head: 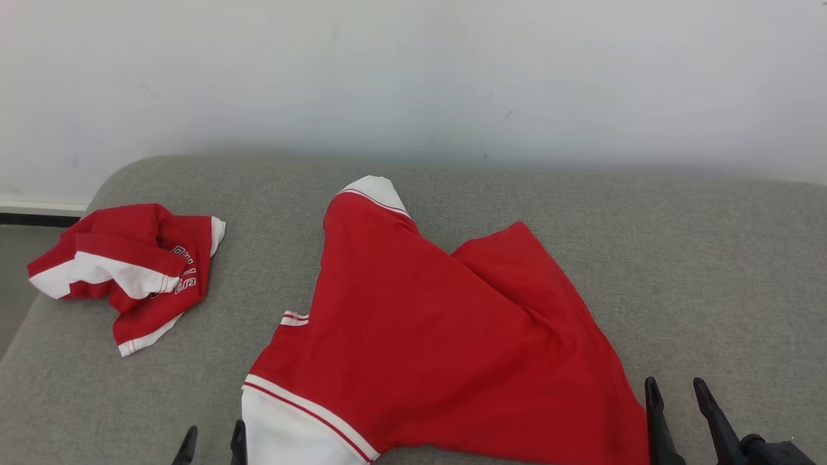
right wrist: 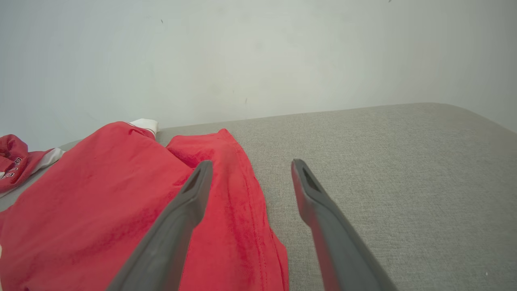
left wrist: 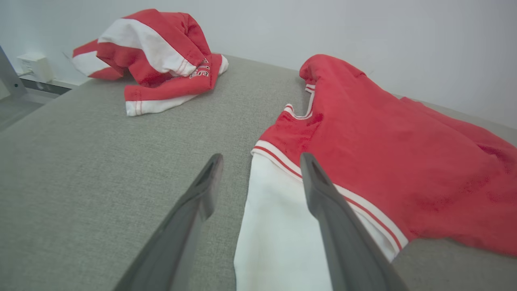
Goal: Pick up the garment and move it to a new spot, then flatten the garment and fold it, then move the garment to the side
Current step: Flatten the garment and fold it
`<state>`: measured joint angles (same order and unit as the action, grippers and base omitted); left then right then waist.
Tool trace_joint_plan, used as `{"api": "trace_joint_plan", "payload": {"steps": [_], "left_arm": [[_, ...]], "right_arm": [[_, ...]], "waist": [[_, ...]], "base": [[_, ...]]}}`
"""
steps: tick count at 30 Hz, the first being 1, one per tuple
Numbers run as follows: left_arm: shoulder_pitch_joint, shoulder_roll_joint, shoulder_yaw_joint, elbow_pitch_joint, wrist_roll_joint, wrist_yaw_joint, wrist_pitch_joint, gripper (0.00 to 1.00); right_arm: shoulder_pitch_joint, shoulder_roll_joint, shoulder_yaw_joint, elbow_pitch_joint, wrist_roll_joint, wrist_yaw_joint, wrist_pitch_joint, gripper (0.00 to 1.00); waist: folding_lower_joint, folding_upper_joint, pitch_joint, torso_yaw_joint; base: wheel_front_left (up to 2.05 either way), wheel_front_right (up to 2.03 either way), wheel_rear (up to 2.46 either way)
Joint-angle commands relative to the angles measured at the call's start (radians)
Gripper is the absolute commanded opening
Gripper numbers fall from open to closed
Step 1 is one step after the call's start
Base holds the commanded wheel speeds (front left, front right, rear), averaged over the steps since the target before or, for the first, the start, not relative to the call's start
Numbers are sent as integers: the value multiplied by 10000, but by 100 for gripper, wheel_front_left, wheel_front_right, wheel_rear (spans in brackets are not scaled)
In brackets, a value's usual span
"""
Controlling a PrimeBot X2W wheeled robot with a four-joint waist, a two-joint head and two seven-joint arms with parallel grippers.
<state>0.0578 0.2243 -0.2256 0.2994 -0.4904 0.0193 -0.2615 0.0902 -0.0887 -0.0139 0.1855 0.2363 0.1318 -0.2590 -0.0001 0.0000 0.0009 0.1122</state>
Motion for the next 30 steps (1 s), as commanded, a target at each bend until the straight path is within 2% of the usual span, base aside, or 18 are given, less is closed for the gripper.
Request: {"api": "trace_joint_plan", "payload": {"steps": [1, 7, 16, 30], "left_arm": [[-56, -42, 184, -313, 237, 41, -36, 100], [85, -366, 926, -1349, 1080, -198, -41, 100], [-67, -770, 1738, -1991, 2200, -687, -41, 100], [36, -879, 2436, -1796, 2798, -1018, -42, 100]], "right_arm": [[123, -33, -12, 2, 8, -24, -46, 100], [137, -40, 13, -26, 32, -24, -48, 100], [256, 13, 20, -135, -12, -24, -51, 100], [351, -21, 76, -114, -11, -24, -60, 100]], "waist": [[1, 0, -88, -119], [1, 0, -164, -437], [1, 0, -298, -867], [1, 0, -414, -1088]], "base": [[0, 0, 0], [0, 0, 0], [0, 0, 0], [0, 0, 0]]}}
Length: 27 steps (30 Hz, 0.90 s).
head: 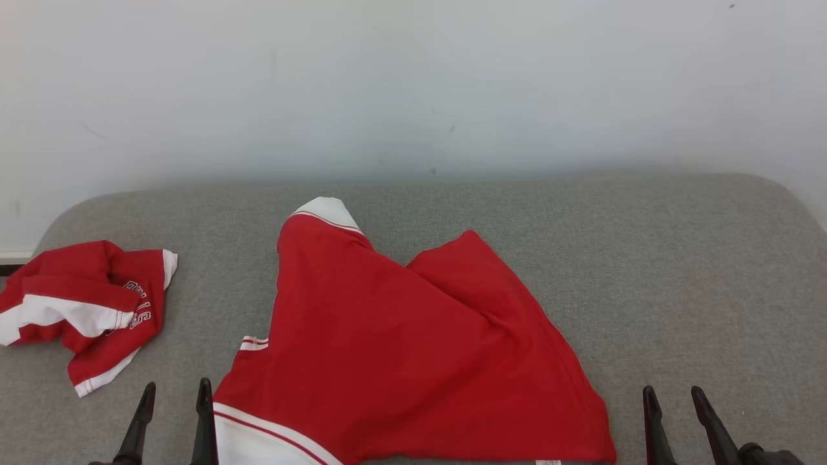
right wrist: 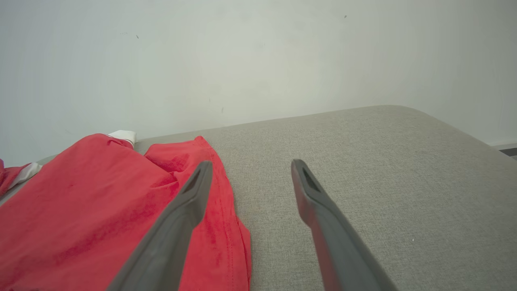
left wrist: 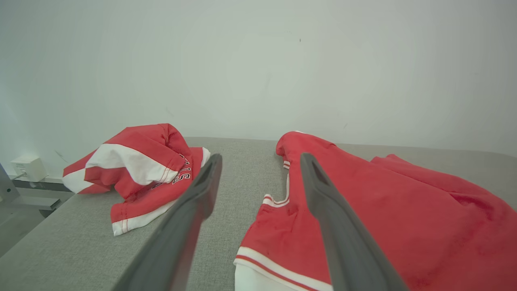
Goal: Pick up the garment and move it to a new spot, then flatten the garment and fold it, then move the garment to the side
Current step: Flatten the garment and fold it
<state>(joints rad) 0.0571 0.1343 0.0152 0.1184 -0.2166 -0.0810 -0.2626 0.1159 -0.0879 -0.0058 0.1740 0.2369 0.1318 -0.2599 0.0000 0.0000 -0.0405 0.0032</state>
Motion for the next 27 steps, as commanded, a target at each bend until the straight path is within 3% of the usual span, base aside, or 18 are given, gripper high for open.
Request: {"api": "trace_joint_plan", "payload": {"steps": [1, 17, 27], "left_arm": [[15, 26, 56, 56, 56, -61, -31, 100], [456, -190, 16, 559, 52, -197, -31, 100], [526, -237, -196, 2769, -441, -383, -31, 100]], "right_arm": [[93, -26, -13, 5, -20, -24, -51, 100], [245, -77, 62, 204, -151, -24, 324, 100], [-38, -116, 329, 1297, -171, -24, 641, 100]], "waist": [[0, 0, -3, 10], [0, 0, -97, 167], [0, 0, 127, 371]], "base": [[0, 0, 0], [0, 0, 0], [0, 0, 0]]}}
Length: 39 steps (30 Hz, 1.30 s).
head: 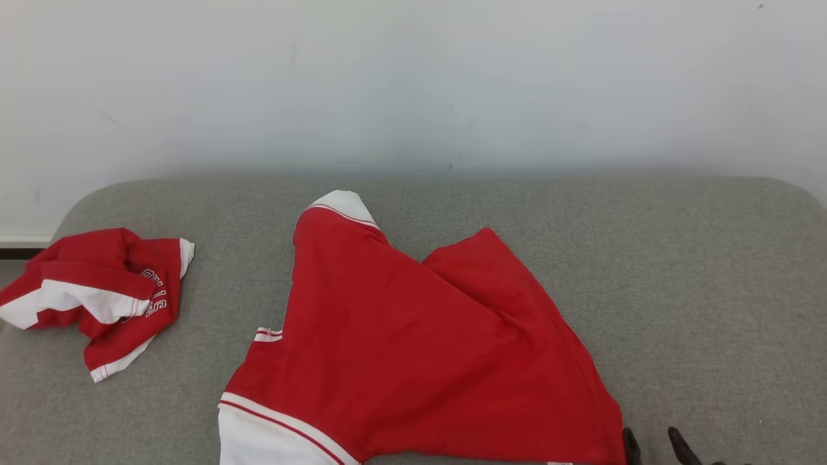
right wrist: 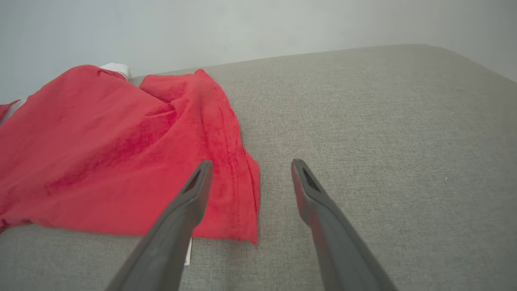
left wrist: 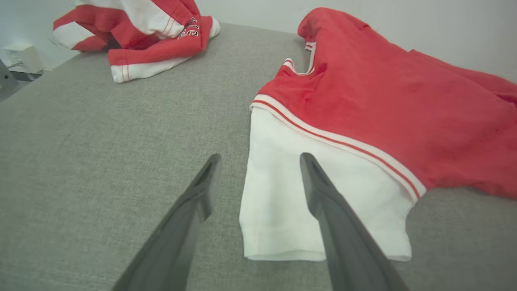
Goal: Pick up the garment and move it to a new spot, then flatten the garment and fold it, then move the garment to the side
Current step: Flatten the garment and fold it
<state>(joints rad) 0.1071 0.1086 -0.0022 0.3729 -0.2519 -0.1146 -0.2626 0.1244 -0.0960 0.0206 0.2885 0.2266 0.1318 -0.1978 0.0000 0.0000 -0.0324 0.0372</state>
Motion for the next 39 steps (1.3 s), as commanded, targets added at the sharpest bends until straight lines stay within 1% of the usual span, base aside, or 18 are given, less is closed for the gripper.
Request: {"api": "trace_joint_plan", "payload": {"steps": [1, 5, 11, 12, 17, 21, 22, 23, 24, 25, 29, 32, 36, 39], "left_arm": [[-58, 31, -49, 428, -136, -75, -33, 100], [-287, 52, -271, 1227, -215, -126, -32, 100], [-679, -23, -613, 2158, -397, -150, -33, 100], [-679, -23, -613, 2158, -397, -150, -33, 100], [-1097, -58, -1061, 2935, -644, -161, -33, 100], [-1500, -92, -1395, 3514, -1124, -153, -30, 100], [-1607, -49, -1492, 3642, -1206, -153, -30, 100], [-1712, -46, -1579, 3736, -1361, -154, -24, 86], [-1797, -47, -1656, 3796, -1487, -154, -21, 38], [-1869, -36, -1739, 3753, -1531, -157, -21, 0], [-1822, 39, -1696, 3167, -1723, -157, -29, 0], [-1584, 55, -1457, 2352, -1818, -152, -32, 0], [-1501, 134, -1185, 968, -1709, -153, -32, 0], [-1796, 258, -1071, 3, -1648, -153, -32, 0]], "right_arm": [[-220, -62, 100, 369, -10, -24, 25, 100], [-610, -132, 324, 1317, 124, -24, -55, 100], [-1246, -71, 671, 2667, 308, -24, -234, 100], [-1246, -71, 671, 2667, 308, -24, -234, 100], [-1697, -53, 841, 3540, 431, -24, -419, 100], [-2018, -54, 927, 4013, 516, -24, -510, 100], [-2082, -35, 976, 4135, 575, -24, -515, 91], [-2146, -23, 1023, 4248, 619, -24, -529, 0], [-2208, -25, 1071, 4354, 636, -24, -538, 0], [-2272, -20, 1141, 4398, 659, -24, -557, 0], [-2391, -62, 1251, 4399, 821, -24, -648, 0], [-2280, -106, 1332, 4070, 954, -24, -677, 0], [-2155, -236, 1319, 3048, 1184, -24, -686, 0], [-2338, -283, 1382, 2292, 1281, -24, -683, 0]], "waist": [[0, 0, 69, 40], [0, 0, 139, 98], [0, 0, 236, 209], [0, 0, 236, 209], [0, 0, 377, 316], [0, 0, 548, 381], [0, 0, 587, 378], [0, 0, 609, 376], [0, 0, 627, 374], [0, 0, 644, 370], [0, 0, 614, 371], [0, 0, 529, 401], [0, 0, 488, 402], [0, 0, 499, 329]], "base": [[0, 0, 0], [0, 0, 0], [0, 0, 0], [0, 0, 0], [0, 0, 0], [0, 0, 0], [0, 0, 0], [0, 0, 0], [0, 0, 0], [0, 0, 0], [0, 0, 0], [0, 0, 0], [0, 0, 0], [0, 0, 0]]}}
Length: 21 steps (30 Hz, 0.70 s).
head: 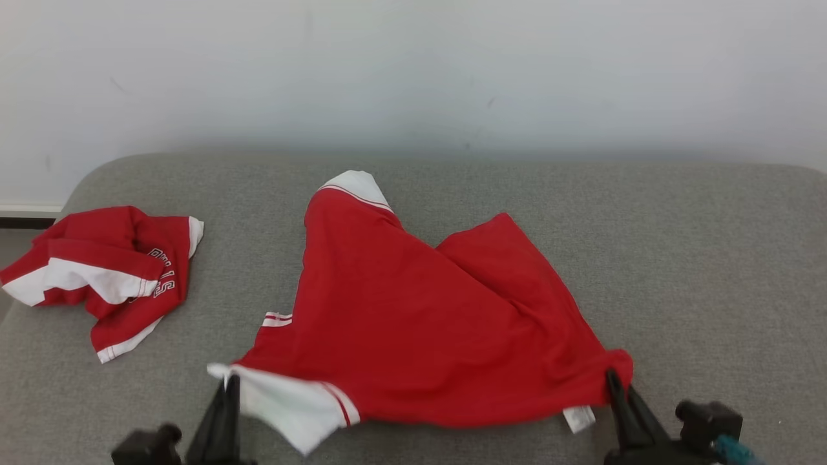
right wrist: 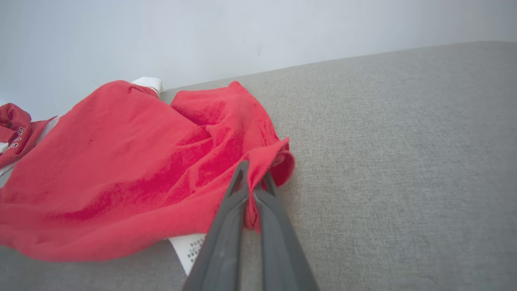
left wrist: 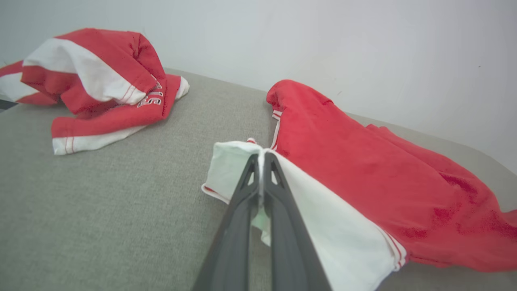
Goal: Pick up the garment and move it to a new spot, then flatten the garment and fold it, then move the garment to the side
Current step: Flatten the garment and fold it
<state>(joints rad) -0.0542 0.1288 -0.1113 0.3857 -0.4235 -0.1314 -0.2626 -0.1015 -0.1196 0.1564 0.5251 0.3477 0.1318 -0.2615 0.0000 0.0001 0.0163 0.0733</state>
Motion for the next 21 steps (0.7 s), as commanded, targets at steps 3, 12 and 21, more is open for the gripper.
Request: {"api": "trace_joint_plan", "payload": {"steps": [3, 12, 21], "left_arm": [[-826, 358, -110, -885, 138, 16, -33, 0], [-6142, 1984, -1634, -1666, -394, 15, 1134, 0], [-11968, 2800, -2028, -616, -1362, 17, 2334, 0]], "right_arm": [[-621, -303, 200, -704, 241, -24, -39, 0], [-4556, -1223, 630, -1888, 1284, -24, 1162, 0], [-9614, -1683, 381, -1492, 2268, -24, 2378, 0]], "waist": [[0, -1, 121, -159], [0, -1, 1877, -772], [0, -1, 4220, -1450]], "base": [[0, 0, 0], [0, 0, 0], [0, 0, 0]]}}
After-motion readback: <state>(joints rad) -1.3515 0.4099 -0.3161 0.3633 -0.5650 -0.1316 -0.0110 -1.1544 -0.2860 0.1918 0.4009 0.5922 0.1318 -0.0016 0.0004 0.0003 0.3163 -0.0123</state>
